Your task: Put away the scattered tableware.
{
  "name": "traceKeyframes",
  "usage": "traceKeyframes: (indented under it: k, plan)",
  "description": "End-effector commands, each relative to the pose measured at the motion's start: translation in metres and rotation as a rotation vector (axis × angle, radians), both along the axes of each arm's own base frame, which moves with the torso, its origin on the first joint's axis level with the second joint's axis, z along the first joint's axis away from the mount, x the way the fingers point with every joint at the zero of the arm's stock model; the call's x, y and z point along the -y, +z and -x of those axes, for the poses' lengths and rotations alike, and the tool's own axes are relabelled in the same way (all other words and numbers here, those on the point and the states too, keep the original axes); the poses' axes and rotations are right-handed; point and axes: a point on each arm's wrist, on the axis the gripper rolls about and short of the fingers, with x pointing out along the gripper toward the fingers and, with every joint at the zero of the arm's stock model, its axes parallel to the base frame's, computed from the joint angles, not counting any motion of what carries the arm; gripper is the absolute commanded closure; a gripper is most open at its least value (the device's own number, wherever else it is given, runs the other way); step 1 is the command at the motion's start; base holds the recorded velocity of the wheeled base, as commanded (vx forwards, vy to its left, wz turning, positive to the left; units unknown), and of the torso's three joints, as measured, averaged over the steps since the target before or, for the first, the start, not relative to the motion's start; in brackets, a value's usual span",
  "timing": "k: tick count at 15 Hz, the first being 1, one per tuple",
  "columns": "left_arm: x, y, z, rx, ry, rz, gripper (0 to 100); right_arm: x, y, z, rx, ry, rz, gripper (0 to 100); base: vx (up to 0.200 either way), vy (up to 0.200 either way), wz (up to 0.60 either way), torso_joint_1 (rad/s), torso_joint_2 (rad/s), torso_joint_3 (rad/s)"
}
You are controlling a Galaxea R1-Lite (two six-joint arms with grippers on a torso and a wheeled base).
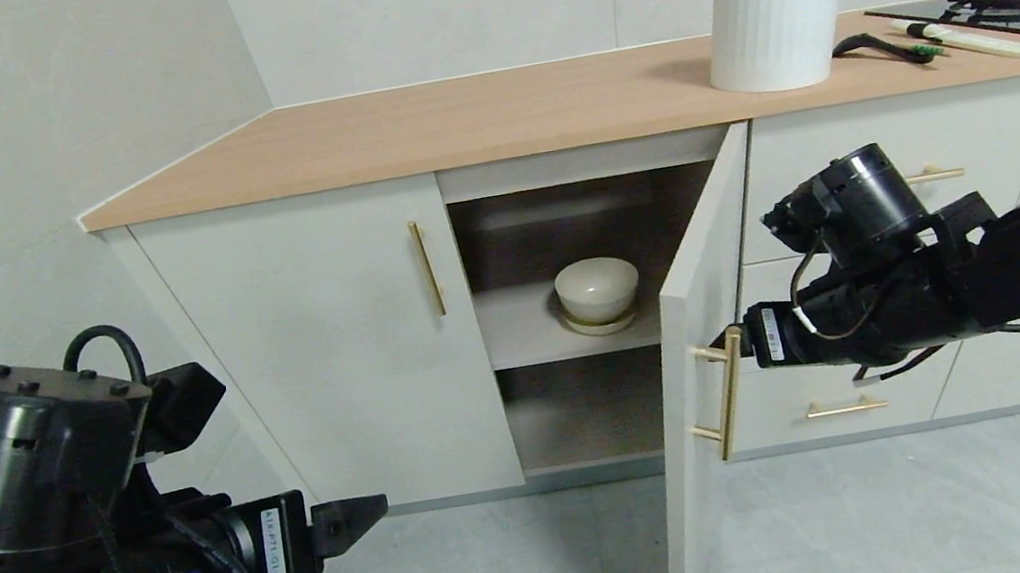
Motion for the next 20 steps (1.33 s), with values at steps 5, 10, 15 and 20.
traceKeyframes:
  k: [5,10,15,20]
  plan:
    - [0.001,0.0,-0.002,0.01,0.002,0.005,0,-0.017,-0.027,-0.026,-0.011,-0.013,-0.013,0,0.0,0.0,0.0,0.0,0.0,0.0]
    - [0.004,-0.002,-0.006,0.013,0.003,0.005,0,-0.025,-0.039,-0.04,0.025,-0.046,-0.068,0,0.0,0.0,0.0,0.0,0.0,0.0]
    - [0.003,-0.003,-0.005,0.011,-0.01,-0.016,0,-0.028,-0.043,-0.046,0.03,-0.075,-0.112,0,0.12,0.0,0.0,0.0,0.0,0.006]
    - [0.004,-0.004,-0.006,0.008,-0.01,-0.017,0,-0.029,-0.04,-0.049,0.062,-0.096,-0.163,0,0.16,0.0,0.0,0.005,0.0,-0.002]
